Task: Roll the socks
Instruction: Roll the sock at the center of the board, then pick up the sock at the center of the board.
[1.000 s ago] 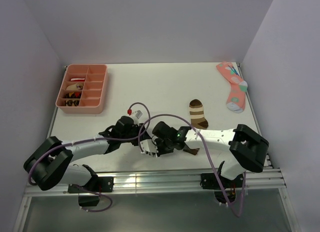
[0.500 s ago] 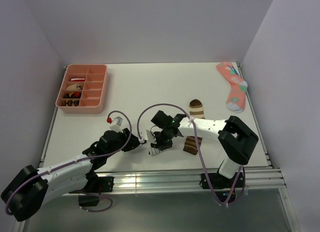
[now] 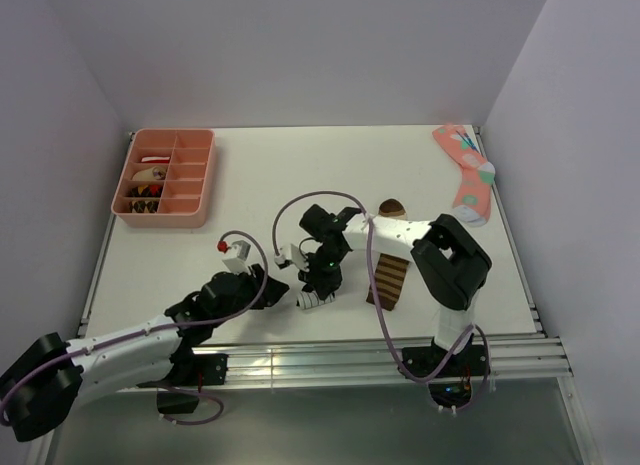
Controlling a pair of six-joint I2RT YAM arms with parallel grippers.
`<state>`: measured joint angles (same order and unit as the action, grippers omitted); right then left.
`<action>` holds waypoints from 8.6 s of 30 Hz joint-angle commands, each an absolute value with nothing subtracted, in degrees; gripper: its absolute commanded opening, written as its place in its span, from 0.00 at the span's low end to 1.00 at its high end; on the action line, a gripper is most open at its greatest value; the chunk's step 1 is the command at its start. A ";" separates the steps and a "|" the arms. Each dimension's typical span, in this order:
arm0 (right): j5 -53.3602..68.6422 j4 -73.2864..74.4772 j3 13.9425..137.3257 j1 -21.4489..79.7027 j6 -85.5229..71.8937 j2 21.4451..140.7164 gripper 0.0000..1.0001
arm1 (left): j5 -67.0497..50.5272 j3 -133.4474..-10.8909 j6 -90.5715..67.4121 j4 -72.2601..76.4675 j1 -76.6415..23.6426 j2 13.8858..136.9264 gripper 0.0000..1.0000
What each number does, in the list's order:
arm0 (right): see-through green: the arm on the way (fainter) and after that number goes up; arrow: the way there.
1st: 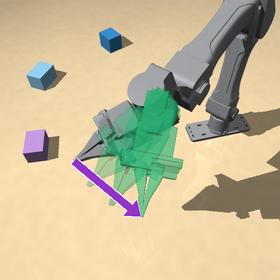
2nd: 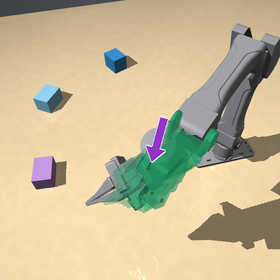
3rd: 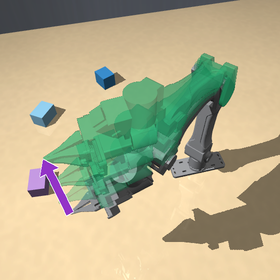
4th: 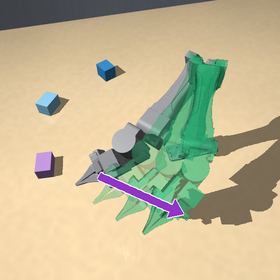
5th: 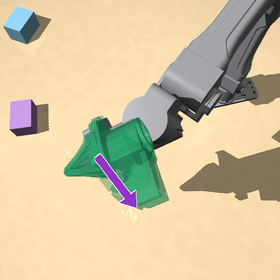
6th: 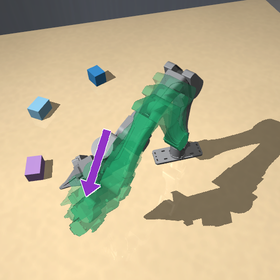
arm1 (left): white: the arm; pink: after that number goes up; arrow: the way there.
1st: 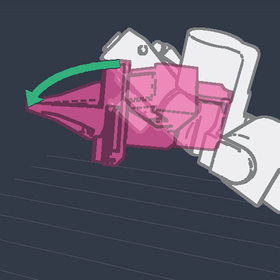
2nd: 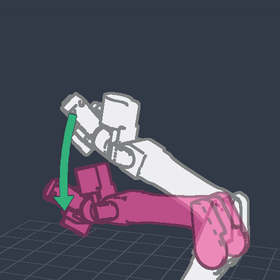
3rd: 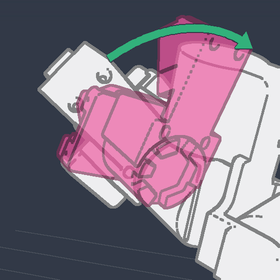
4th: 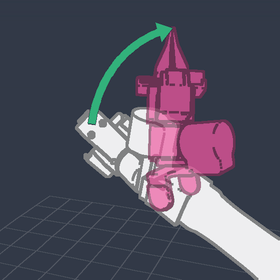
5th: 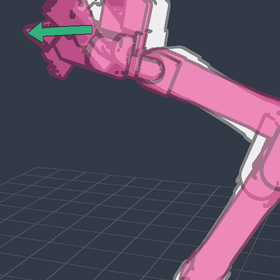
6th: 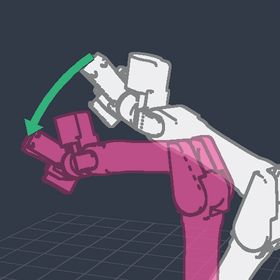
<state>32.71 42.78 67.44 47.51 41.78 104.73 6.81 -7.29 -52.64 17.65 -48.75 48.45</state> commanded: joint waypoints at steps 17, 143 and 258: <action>27.77 51.50 70.05 46.32 41.92 115.92 0.10 | 6.25 -20.65 -36.31 20.12 -56.69 67.14 0.50; 13.18 50.19 72.33 44.91 36.21 122.17 0.09 | -17.40 -13.19 -53.52 47.37 -51.24 88.52 0.53; 13.63 55.11 79.72 32.52 19.69 96.34 0.49 | -0.97 -14.85 -68.29 33.14 -42.54 67.42 0.00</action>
